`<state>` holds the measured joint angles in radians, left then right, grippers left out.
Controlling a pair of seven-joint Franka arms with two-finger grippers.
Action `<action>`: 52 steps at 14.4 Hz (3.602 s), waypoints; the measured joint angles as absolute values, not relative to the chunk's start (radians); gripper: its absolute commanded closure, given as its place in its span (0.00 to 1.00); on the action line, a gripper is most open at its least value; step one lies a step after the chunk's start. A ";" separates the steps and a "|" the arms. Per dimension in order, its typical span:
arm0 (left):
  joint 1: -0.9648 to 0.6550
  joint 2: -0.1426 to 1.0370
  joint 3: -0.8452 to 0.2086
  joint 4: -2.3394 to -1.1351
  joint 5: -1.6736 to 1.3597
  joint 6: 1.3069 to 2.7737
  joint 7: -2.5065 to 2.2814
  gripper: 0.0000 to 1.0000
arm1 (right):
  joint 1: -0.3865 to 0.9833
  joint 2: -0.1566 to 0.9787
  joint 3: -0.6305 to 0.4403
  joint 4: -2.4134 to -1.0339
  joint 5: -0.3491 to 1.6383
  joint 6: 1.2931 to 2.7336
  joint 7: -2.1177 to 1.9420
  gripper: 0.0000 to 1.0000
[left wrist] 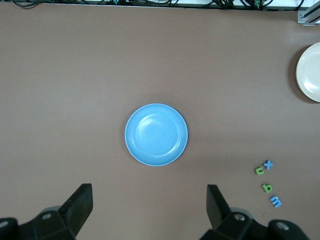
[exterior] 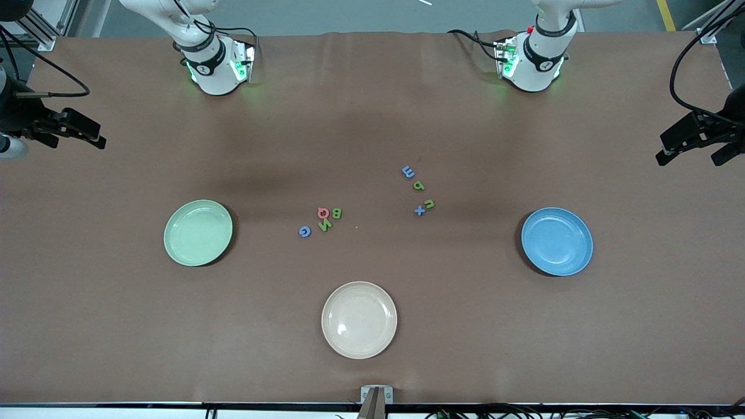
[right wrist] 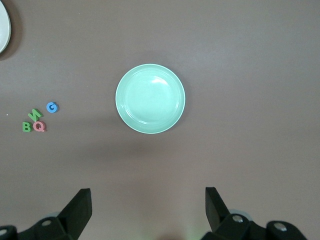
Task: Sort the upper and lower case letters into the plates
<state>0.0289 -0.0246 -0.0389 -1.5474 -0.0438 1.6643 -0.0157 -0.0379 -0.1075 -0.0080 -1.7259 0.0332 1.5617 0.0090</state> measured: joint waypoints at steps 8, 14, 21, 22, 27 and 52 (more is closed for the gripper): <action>0.027 -0.018 -0.040 -1.551 -0.044 1.646 -0.015 0.00 | -0.038 -0.107 -0.008 -1.724 0.033 1.562 0.009 0.00; -0.028 0.060 -0.083 -1.565 -0.043 1.635 -0.018 0.00 | -0.040 -0.056 -0.011 -1.721 0.037 1.566 0.009 0.00; -0.079 0.121 -0.109 -1.568 -0.032 1.607 -0.020 0.01 | -0.071 0.208 -0.020 -1.629 0.034 1.623 0.019 0.00; -0.078 0.122 -0.109 -1.571 -0.033 1.604 -0.023 0.01 | -0.062 0.221 -0.018 -1.625 0.034 1.641 0.069 0.00; -0.081 0.127 -0.187 -1.610 -0.100 1.610 -0.389 0.01 | 0.093 0.267 0.000 -1.672 0.035 1.816 0.554 0.00; -0.515 0.553 -0.297 -1.880 0.114 2.263 -1.571 0.10 | 0.462 0.610 0.002 -1.777 0.067 2.382 1.273 0.30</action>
<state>-0.5146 0.5527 -0.2971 -1.8801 0.1142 2.2629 -1.5714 0.4616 0.6095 0.0020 -1.7769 0.0673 2.3817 1.2729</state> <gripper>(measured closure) 0.093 0.167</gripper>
